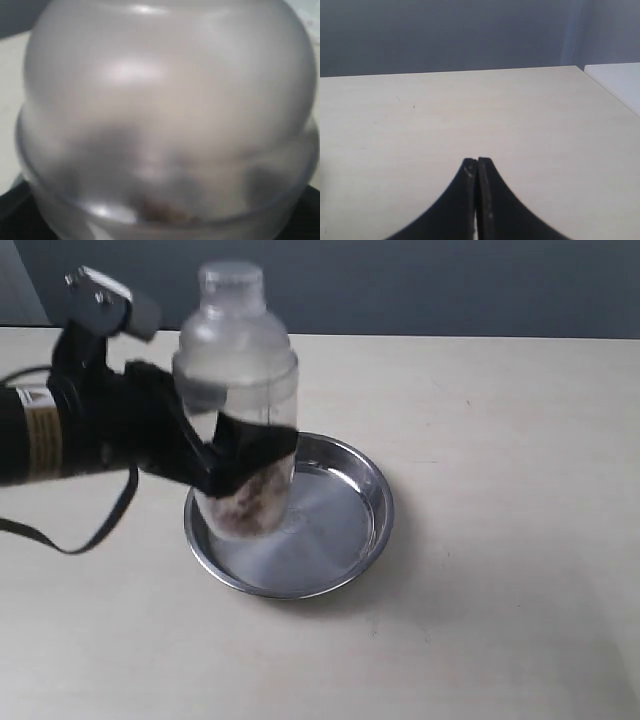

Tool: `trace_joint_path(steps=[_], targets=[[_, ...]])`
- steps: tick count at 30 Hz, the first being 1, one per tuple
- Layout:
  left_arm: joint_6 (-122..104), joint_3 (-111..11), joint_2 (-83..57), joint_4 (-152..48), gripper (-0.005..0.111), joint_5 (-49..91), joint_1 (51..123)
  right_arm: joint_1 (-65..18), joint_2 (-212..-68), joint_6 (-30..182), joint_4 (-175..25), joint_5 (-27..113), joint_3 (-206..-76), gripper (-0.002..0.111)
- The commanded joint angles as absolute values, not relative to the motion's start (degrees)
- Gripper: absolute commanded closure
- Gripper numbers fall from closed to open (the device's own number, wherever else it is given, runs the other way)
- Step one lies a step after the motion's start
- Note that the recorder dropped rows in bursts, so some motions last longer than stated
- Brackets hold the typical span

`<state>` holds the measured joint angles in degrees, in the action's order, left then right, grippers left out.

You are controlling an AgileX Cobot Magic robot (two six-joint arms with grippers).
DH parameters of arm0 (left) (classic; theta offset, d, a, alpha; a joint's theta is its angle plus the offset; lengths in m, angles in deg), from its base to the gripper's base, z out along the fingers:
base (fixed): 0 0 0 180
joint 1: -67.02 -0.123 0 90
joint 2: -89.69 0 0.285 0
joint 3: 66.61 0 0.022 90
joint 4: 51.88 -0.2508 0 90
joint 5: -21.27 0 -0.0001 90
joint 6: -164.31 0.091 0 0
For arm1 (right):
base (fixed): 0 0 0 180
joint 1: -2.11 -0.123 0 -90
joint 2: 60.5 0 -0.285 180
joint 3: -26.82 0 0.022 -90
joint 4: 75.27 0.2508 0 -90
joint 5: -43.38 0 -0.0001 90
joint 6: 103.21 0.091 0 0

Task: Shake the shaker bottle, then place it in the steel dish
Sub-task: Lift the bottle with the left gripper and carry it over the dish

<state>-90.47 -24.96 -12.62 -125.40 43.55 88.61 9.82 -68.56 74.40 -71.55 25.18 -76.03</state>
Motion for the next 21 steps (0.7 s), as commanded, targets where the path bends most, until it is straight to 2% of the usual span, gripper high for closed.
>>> trace_joint_path(steps=[1,4,7,10,14,17,19,21], targets=[[-90.97,-26.41,-14.4,-123.36,0.106,43.04,88.88,10.02,-68.29,74.3,-71.5,25.92,-75.96,0.109],[-92.46,-22.13,-8.23,-123.29,0.106,43.22,88.88,10.02,-68.29,74.3,-71.5,25.92,-75.96,0.109],[-92.57,-26.35,-12.55,-123.43,0.106,48.75,88.88,10.02,-68.29,74.3,-71.5,25.92,-75.96,0.109],[-91.63,-29.02,-15.24,-123.64,0.106,44.09,88.88,10.02,-68.29,74.3,-71.5,25.92,-75.96,0.109],[-91.76,-22.69,-8.02,-122.41,0.106,41.25,88.88,10.02,-68.29,74.3,-71.5,25.92,-75.96,0.109],[-91.64,-27.43,-11.82,-123.72,0.106,46.64,88.88,10.02,-68.29,74.3,-71.5,25.92,-75.96,0.109],[-91.42,-31.87,-15.49,-123.99,0.106,44.17,88.88,10.02,-68.29,74.3,-71.5,25.92,-75.96,0.109],[-91.57,-30.13,-14.33,-123.99,0.106,40.5,90.15,10.02,-68.29,74.3,-71.5,25.92,-75.96,0.109]])
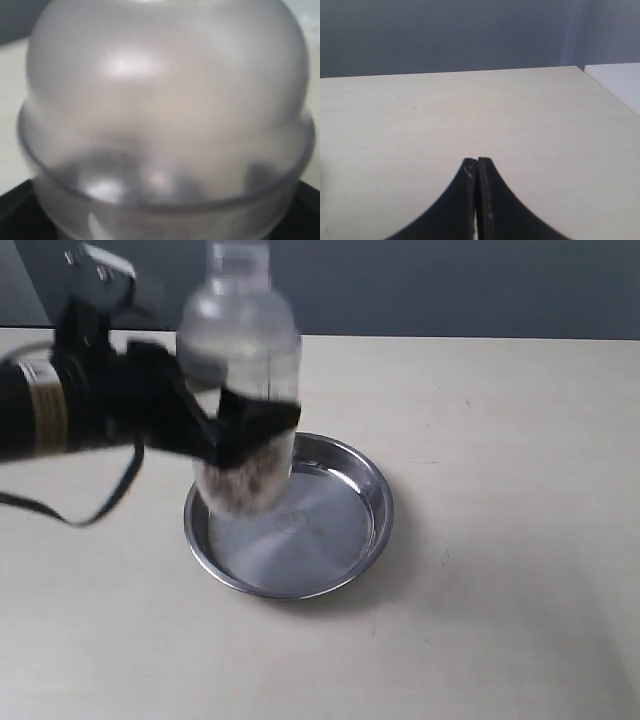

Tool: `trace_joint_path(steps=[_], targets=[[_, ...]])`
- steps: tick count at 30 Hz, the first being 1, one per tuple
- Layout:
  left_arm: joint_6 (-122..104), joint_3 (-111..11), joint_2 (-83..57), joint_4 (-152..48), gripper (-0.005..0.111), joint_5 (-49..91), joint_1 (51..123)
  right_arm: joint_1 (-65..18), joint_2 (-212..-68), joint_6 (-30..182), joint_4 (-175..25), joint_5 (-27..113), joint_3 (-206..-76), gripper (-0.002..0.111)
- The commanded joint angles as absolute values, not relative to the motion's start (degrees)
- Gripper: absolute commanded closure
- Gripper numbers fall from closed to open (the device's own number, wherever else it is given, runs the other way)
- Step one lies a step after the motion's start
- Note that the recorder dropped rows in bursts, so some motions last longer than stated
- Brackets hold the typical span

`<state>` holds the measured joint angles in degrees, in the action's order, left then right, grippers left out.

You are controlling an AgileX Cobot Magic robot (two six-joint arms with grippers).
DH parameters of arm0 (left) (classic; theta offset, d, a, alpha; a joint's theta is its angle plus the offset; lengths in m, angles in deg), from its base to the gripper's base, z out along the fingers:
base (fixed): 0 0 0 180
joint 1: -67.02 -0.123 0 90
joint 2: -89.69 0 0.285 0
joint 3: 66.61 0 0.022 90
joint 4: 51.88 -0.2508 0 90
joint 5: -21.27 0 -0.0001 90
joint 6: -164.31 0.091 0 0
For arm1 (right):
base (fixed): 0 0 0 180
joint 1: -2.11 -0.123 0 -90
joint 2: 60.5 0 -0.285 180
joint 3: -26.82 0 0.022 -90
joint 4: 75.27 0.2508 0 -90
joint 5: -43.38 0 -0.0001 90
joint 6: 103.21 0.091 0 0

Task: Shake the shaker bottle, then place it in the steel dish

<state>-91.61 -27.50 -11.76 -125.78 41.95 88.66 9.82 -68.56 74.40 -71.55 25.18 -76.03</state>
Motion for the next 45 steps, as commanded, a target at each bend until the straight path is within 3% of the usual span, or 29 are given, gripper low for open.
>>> trace_joint_path(steps=[1,7,11,15,16,20,21,23,25,26,27,30,32,34,36,40,43,45], targets=[[-91.57,-28.32,-11.99,-123.99,0.106,39.23,90.8,10.02,-68.29,74.3,-71.5,25.92,-75.96,0.109],[-85.39,-25.39,-4.96,-124.47,0.106,39.36,92.29,10.02,-68.29,74.3,-71.5,25.92,-75.96,0.109],[-82.7,-27.78,-3.64,-113.06,0.106,13.95,90.67,10.02,-68.29,74.3,-71.5,25.92,-75.96,0.109],[-81.18,-26.92,-3.88,-118.52,0.106,45.96,94.07,10.02,-68.29,74.3,-71.5,25.92,-75.96,0.109],[-81.28,-27.58,-3.88,-119.89,0.106,47.2,95.56,10.02,-68.29,74.3,-71.5,25.92,-75.96,0.109],[-79.91,-31.13,-2.22,-101.27,0.106,15.71,94.67,10.02,-68.29,74.3,-71.5,25.92,-75.96,0.109],[-79.91,-31.78,-1.86,-97.73,0.106,16.22,92.96,10.02,-68.29,74.3,-71.5,25.92,-75.96,0.109],[-79.43,-31.21,-2.25,-98.64,0.106,30.11,93.84,10.02,-68.29,74.3,-71.5,25.92,-75.96,0.109],[-76.94,-31.63,-2.62,-114.76,0.106,47.21,97.29,10.02,-68.29,74.3,-71.5,25.92,-75.96,0.109],[-76.2,-32.48,-2.62,-120.28,0.106,47.92,98.29,10.02,-68.29,74.3,-71.5,25.92,-75.96,0.109],[-78.18,-33.1,-2.62,-120.41,0.106,41.56,98.73,10.02,-68.29,74.3,-71.5,25.92,-75.96,0.109],[-78.27,-35.2,-0.59,-95.06,0.106,15.99,96.01,10.02,-68.29,74.3,-71.5,25.92,-75.96,0.109],[-74.3,-34.65,0.15,-89.15,0.106,21.27,95.19,10.02,-68.29,74.3,-71.5,25.92,-75.96,0.109],[-63.45,-33.06,-1.32,-97.15,0.106,29.31,99.71,10.02,-68.29,74.3,-71.5,25.92,-75.96,0.109],[-59.48,-33.1,-2.03,-102.06,0.106,27.99,101.98,10.02,-68.29,74.3,-71.5,25.92,-75.96,0.109],[-64.15,-33.12,0.35,-75.03,0.106,28.74,96.5,10.02,-68.29,74.3,-71.5,25.92,-75.96,0.109],[-62.31,-32.72,-0.28,-96.4,0.106,36.84,103.43,10.02,-68.29,74.3,-71.5,25.92,-75.96,0.109],[-62.98,-32.87,-1.27,-114.16,0.106,34.29,106.74,10.02,-68.29,74.3,-71.5,25.92,-75.96,0.109]])
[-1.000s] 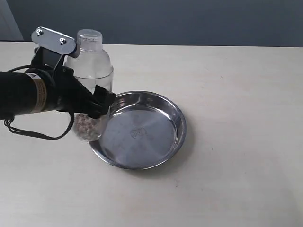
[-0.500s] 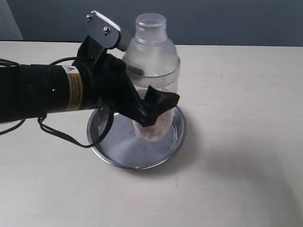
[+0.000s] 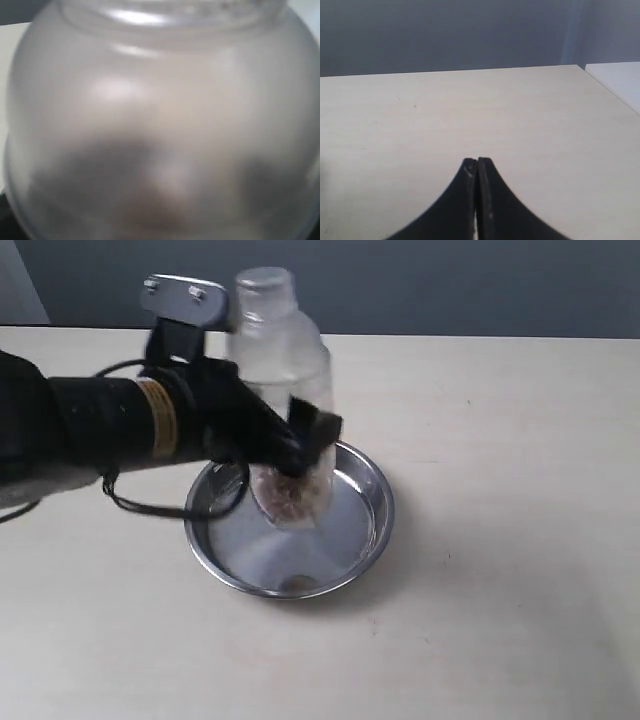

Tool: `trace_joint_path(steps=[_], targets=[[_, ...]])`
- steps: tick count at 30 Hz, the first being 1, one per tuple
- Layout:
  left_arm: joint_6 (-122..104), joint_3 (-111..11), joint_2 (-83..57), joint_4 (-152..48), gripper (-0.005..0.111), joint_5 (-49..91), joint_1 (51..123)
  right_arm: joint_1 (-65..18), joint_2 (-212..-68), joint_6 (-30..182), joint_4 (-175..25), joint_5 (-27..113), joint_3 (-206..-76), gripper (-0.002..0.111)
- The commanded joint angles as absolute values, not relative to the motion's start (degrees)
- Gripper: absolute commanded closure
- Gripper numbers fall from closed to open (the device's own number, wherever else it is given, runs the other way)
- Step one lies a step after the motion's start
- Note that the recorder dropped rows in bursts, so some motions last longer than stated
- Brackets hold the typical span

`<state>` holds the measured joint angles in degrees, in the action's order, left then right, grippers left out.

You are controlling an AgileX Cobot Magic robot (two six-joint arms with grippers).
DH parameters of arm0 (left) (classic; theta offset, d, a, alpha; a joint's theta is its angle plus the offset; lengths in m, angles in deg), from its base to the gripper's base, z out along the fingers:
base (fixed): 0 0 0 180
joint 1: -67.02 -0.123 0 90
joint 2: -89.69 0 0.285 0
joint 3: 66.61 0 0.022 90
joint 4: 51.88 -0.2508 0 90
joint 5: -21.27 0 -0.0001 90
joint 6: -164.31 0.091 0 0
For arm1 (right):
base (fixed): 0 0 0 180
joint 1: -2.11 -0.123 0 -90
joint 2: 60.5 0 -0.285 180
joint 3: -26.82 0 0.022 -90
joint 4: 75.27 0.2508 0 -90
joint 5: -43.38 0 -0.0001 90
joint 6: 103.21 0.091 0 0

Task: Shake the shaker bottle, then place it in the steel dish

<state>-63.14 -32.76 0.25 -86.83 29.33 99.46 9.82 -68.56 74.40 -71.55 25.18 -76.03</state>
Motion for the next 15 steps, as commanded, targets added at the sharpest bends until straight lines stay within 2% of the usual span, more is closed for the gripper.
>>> trace_joint_path(steps=[1,2,3,5,6,7,8,9,10,11,13,14,15], targets=[[-63.67,-33.02,-1.37,-112.8,0.106,30.73,106.74,10.02,-68.29,74.3,-71.5,25.92,-75.96,0.109],[-63.26,-33.02,-0.44,-101.42,0.106,23.14,103.55,10.02,-68.29,74.3,-71.5,25.92,-75.96,0.109],[-65.32,-33.02,0.19,-94.82,0.106,23.38,101.07,10.02,-68.29,74.3,-71.5,25.92,-75.96,0.109],[-68.75,-31.9,1.07,-82.91,0.106,33.76,100.87,10.02,-68.29,74.3,-71.5,25.92,-75.96,0.109],[-67.47,-31.27,1.07,-89.57,0.106,41.13,102.42,10.02,-68.29,74.3,-71.5,25.92,-75.96,0.109],[-64.84,-31.8,0.36,-108.64,0.106,47.45,105.02,10.02,-68.29,74.3,-71.5,25.92,-75.96,0.109],[-66.22,-32.46,0.34,-109.0,0.106,43.18,105.12,10.02,-68.29,74.3,-71.5,25.92,-75.96,0.109],[-64.57,-33.41,0.79,-91.4,0.106,28.74,103.78,10.02,-68.29,74.3,-71.5,25.92,-75.96,0.109],[-62.52,-33.45,1.53,-74.66,0.106,27.52,101.17,10.02,-68.29,74.3,-71.5,25.92,-75.96,0.109],[-61.32,-32.83,1.53,-74.11,0.106,29.92,102.46,10.02,-68.29,74.3,-71.5,25.92,-75.96,0.109],[-58.32,-32.24,-0.24,-97.76,0.106,35.43,108.25,10.02,-68.29,74.3,-71.5,25.92,-75.96,0.109],[-59.56,-32.74,-0.6,-101.97,0.106,32.97,108.81,10.02,-68.29,74.3,-71.5,25.92,-75.96,0.109],[-59.19,-33.51,-0.6,-97.12,0.106,28.88,107.82,10.02,-68.29,74.3,-71.5,25.92,-75.96,0.109]])
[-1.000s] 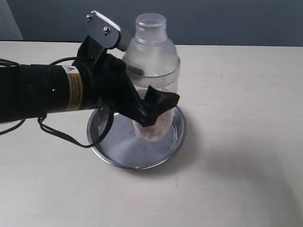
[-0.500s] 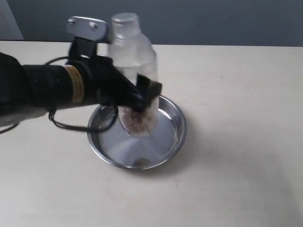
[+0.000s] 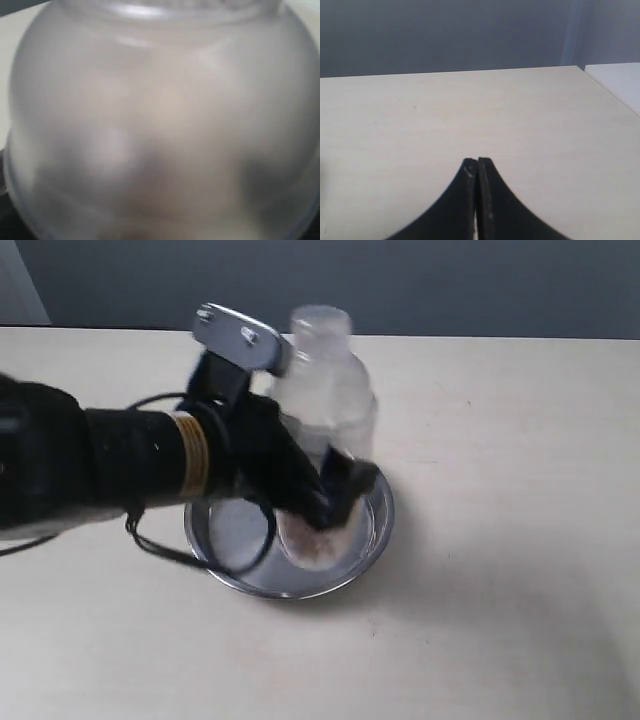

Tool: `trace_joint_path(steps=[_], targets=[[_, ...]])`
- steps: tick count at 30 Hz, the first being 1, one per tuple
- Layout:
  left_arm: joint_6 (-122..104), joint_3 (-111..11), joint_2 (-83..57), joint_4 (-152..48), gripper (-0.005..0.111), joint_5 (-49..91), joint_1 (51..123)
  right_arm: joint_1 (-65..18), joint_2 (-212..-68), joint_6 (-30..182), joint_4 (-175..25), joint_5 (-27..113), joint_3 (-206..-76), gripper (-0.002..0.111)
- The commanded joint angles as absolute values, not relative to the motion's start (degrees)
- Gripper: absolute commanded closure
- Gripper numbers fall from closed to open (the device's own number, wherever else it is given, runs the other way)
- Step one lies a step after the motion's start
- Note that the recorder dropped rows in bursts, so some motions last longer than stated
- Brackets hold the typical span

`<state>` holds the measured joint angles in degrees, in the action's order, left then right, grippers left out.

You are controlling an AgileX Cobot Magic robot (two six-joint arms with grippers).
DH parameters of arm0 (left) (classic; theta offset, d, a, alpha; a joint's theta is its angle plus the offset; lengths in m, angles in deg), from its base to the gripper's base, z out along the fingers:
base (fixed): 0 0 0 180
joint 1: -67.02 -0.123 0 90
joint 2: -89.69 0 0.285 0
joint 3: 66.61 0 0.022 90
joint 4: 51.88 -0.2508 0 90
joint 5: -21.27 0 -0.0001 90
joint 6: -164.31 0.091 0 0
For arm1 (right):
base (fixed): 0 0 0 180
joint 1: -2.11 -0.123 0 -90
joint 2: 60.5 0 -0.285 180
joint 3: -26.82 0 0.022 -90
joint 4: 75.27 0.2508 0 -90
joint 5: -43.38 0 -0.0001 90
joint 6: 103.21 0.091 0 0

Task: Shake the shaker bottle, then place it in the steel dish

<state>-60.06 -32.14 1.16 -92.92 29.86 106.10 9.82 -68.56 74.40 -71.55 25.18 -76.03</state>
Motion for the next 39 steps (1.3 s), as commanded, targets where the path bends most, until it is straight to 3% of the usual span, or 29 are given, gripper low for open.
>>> trace_joint_path(steps=[1,3,7,9,13,18,24,30,33,37,39], targets=[[-58.45,-35.82,-1.69,-93.75,0.106,27.52,105.61,10.02,-68.29,74.3,-71.5,25.92,-75.96,0.109],[-60.09,-37.76,-4.6,-93.75,0.106,33.88,104.88,10.02,-68.29,74.3,-71.5,25.92,-75.96,0.109],[-63.46,-32.02,4.04,-93.98,0.106,39.78,104.79,10.02,-68.29,74.3,-71.5,25.92,-75.96,0.109],[-61.63,-37.04,-2.59,-95.06,0.106,44.45,104.79,10.02,-68.29,74.3,-71.5,25.92,-75.96,0.109],[-61.39,-33.76,1.18,-94.6,0.106,32.46,104.79,10.02,-68.29,74.3,-71.5,25.92,-75.96,0.109],[-60.45,-38.94,-5.63,-97.74,0.106,39.43,104.9,10.02,-68.29,74.3,-71.5,25.92,-75.96,0.109],[-61.33,-34.03,1.52,-94.44,0.106,28.65,104.69,10.02,-68.29,74.3,-71.5,25.92,-75.96,0.109],[-60.7,-41.54,-7.01,-96.77,0.106,30.68,104.84,10.02,-68.29,74.3,-71.5,25.92,-75.96,0.109],[-61.02,-34.54,1.8,-93.89,0.106,27.63,104.84,10.02,-68.29,74.3,-71.5,25.92,-75.96,0.109],[-59.7,-40.82,-4.85,-94.55,0.106,27.34,104.35,10.02,-68.29,74.3,-71.5,25.92,-75.96,0.109],[-61.12,-34.77,2.18,-94.24,0.106,26.85,104.24,10.02,-68.29,74.3,-71.5,25.92,-75.96,0.109]])
